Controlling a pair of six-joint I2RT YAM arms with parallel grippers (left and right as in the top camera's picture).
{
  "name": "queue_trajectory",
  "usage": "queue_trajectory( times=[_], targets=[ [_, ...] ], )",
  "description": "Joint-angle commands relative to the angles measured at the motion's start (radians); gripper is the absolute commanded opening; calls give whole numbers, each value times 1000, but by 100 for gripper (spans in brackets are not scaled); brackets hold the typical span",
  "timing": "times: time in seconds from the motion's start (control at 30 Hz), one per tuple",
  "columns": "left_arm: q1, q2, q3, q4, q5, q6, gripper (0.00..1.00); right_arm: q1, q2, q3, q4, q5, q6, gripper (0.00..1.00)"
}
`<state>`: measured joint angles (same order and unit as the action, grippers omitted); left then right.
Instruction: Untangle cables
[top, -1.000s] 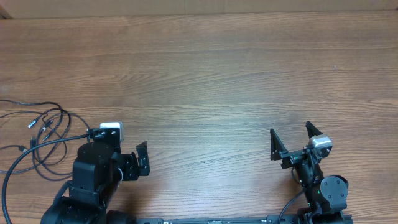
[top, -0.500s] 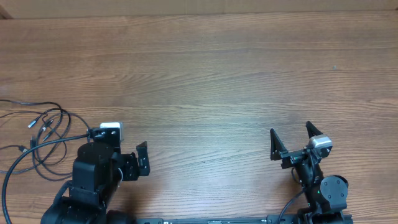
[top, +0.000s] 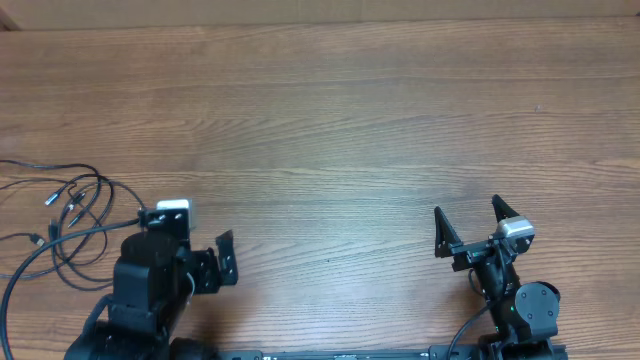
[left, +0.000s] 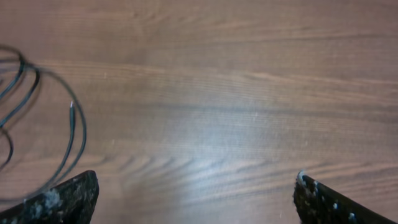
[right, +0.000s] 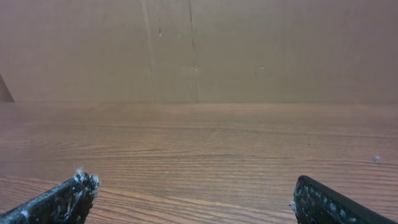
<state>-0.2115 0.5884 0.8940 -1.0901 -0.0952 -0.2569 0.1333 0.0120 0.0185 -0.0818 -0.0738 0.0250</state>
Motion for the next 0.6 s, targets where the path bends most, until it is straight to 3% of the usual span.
queue_trajectory(
  times=[0.0,0.17,0.3,0.57],
  targets=[
    [38,-52,-9,-44,55,-13,99,5,-9,-11,4,8,-8,100],
    [95,-121,-10,-122,84,-13,99,5,-9,-11,4,8,-7,100],
    [128,-172,-37,-100,58,-8,99,5,-9,-11,4,8,-7,100],
    [162,-312,-260,146,77,-9,100,5,-9,-11,4,8,-7,100]
  ],
)
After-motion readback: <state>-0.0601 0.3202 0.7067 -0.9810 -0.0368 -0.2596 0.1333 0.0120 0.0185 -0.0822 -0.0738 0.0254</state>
